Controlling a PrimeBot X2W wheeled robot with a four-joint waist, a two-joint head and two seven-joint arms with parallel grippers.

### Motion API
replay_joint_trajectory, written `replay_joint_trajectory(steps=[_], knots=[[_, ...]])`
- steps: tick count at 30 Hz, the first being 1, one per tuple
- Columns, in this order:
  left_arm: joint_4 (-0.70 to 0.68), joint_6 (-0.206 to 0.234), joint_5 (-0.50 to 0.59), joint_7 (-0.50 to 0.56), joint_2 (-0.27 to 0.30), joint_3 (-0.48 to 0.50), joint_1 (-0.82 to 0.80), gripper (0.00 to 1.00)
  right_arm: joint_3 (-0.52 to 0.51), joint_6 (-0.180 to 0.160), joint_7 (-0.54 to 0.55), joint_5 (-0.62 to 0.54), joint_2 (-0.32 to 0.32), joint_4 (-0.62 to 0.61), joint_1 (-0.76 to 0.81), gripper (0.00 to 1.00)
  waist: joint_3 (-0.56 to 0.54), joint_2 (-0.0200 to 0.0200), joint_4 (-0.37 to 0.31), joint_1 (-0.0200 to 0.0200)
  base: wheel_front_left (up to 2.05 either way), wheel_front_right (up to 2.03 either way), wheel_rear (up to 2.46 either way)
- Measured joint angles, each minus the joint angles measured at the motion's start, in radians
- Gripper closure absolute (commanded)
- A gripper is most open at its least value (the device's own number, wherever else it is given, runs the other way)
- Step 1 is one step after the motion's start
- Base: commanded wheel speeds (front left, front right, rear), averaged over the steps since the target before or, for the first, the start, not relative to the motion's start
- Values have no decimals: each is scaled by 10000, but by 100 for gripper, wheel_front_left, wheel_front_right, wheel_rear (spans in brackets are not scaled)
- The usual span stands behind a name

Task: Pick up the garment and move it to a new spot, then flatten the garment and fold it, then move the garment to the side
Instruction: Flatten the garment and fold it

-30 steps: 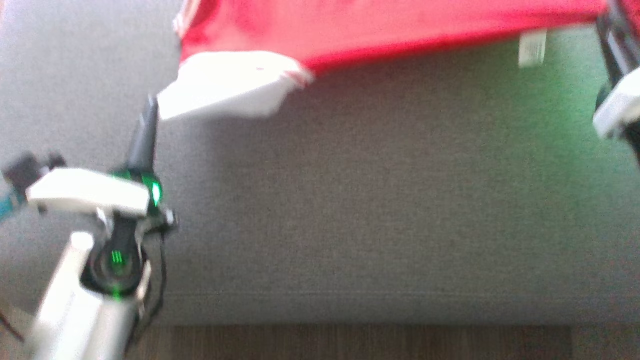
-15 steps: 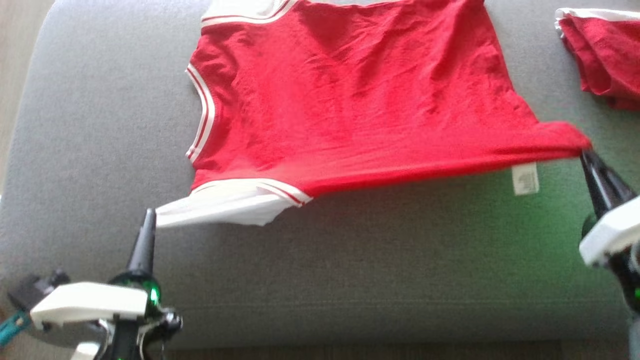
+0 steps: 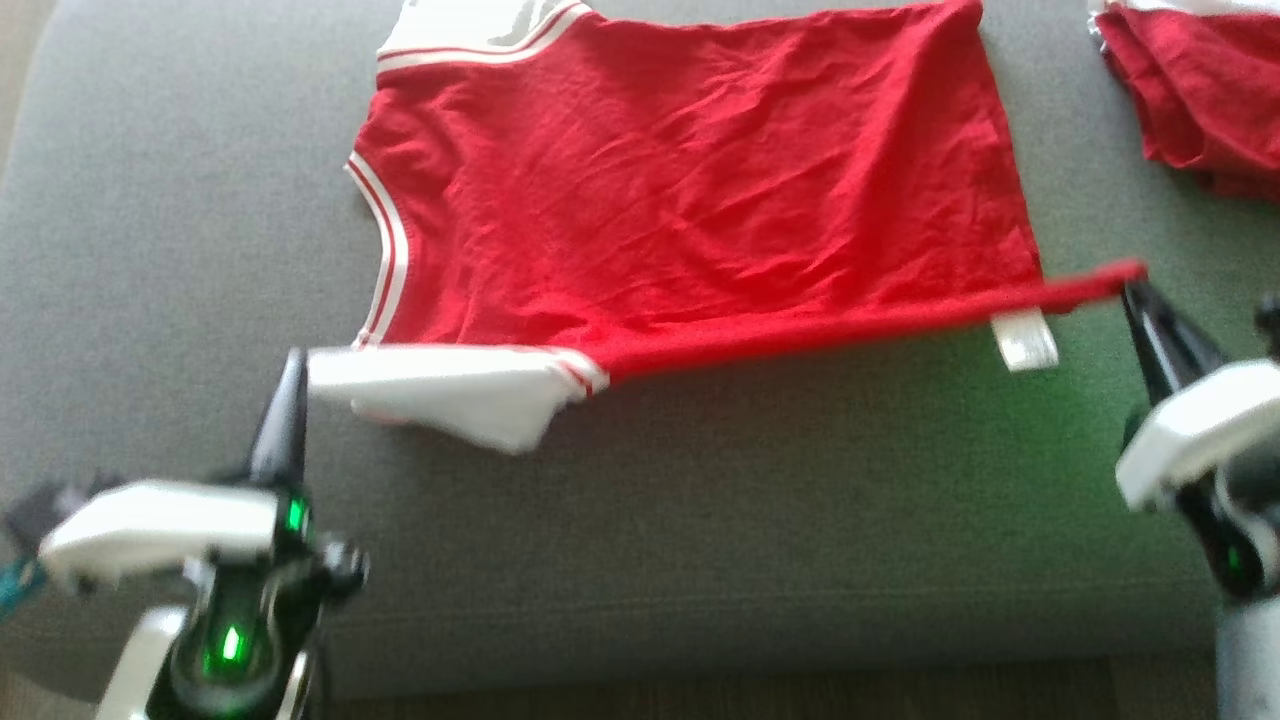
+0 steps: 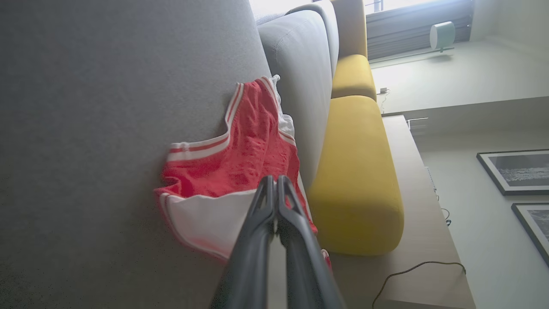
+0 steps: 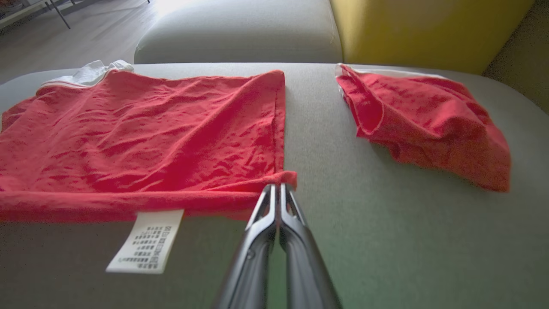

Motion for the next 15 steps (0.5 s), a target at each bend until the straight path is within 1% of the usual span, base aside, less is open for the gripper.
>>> replay_joint_trajectory(steps=[2, 5, 9, 10, 11, 12, 15], knots=[[408, 115, -75, 2, -240, -29, -832, 100, 40, 0, -52, -165, -2, 531, -731, 100, 113, 0, -13, 0, 0, 0, 0], [1149, 113, -263, 63, -520, 42, -1861, 100, 148, 0, -138, -201, -10, 1365, -1673, 100, 314, 0, -23, 1, 0, 0, 0], [2255, -8, -301, 169, -621, 228, -2885, 100, 274, 0, -313, -299, -63, 2359, -2610, 100, 654, 0, -17, 1, 0, 0, 0], [2255, -8, -301, 169, -621, 228, -2885, 100, 274, 0, -313, -299, -63, 2359, -2610, 100, 654, 0, -17, 1, 0, 0, 0], [2752, -107, -301, 178, -629, 240, -3378, 100, 313, 0, -416, -360, -94, 2765, -3019, 100, 831, 0, -16, 2, 0, 0, 0], [2752, -107, -301, 178, -629, 240, -3378, 100, 313, 0, -416, -360, -94, 2765, -3019, 100, 831, 0, -16, 2, 0, 0, 0], [3457, -280, -291, 309, -662, 211, -4093, 100, 410, 0, -614, -391, -199, 3350, -3594, 100, 1104, 0, -4, 2, 0, 0, 0]])
